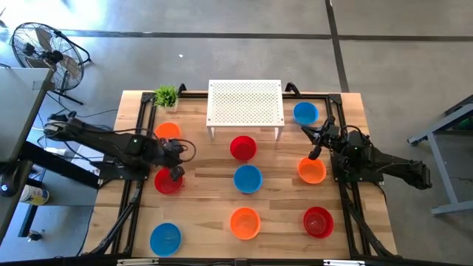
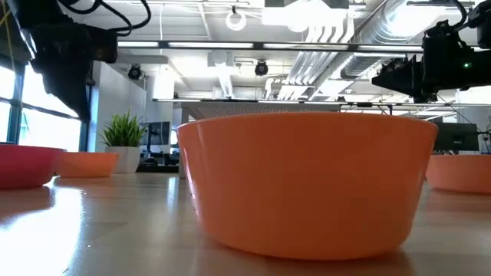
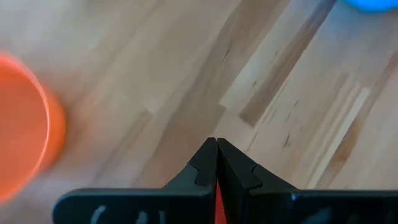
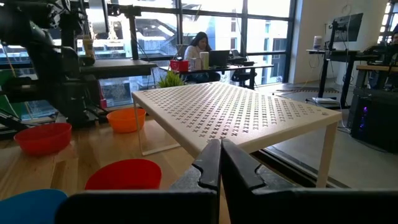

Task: Pick & Place Mini bowls
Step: Put the middle red bowl on the shelf

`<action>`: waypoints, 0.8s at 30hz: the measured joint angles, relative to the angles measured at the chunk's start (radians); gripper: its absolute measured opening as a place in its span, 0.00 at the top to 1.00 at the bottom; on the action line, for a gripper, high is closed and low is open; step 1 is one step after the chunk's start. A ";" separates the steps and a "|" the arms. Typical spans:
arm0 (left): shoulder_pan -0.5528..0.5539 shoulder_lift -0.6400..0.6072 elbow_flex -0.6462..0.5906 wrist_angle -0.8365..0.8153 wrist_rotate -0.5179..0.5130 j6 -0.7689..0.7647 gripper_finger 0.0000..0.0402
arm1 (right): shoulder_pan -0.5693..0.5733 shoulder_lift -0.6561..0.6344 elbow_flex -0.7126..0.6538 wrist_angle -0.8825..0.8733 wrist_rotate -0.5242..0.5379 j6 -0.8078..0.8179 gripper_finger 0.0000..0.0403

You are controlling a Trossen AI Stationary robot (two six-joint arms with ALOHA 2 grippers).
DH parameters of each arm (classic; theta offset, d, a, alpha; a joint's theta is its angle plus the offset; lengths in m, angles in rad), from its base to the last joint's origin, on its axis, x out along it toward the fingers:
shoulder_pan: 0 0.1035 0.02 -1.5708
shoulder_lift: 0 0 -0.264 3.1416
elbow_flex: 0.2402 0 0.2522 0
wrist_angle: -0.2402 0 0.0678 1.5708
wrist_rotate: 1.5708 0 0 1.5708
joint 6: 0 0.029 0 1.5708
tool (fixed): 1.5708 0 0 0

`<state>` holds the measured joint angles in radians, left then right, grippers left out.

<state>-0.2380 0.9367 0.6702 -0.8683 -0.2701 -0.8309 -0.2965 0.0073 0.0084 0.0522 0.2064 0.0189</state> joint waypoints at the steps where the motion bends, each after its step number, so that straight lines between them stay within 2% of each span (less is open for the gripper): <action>1: -0.011 0.021 0.021 -0.025 0.001 -0.037 1.00 | 0.000 0.000 0.000 0.000 0.000 0.000 1.00; 7: -0.069 0.130 0.130 -0.113 0.016 -0.157 1.00 | 0.000 0.000 0.000 0.001 0.000 0.000 1.00; 14: -0.094 0.225 0.260 -0.207 0.173 -0.235 1.00 | 0.000 0.000 0.000 0.001 0.000 0.000 1.00; 17: -0.130 0.229 0.269 -0.250 0.233 -0.290 1.00 | 0.000 0.000 0.000 0.001 0.000 0.000 1.00; 21: -0.197 0.217 0.263 -0.387 0.233 -0.451 1.00 | 0.000 0.000 0.000 0.004 0.000 0.000 1.00; 24: -0.257 0.195 0.263 -0.384 0.215 -0.528 1.00 | 0.000 0.000 0.000 0.005 0.000 0.000 1.00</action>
<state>-0.4952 1.1312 0.9329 -1.2522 -0.0548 -1.3594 -0.2962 0.0074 0.0082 0.0570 0.2062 0.0189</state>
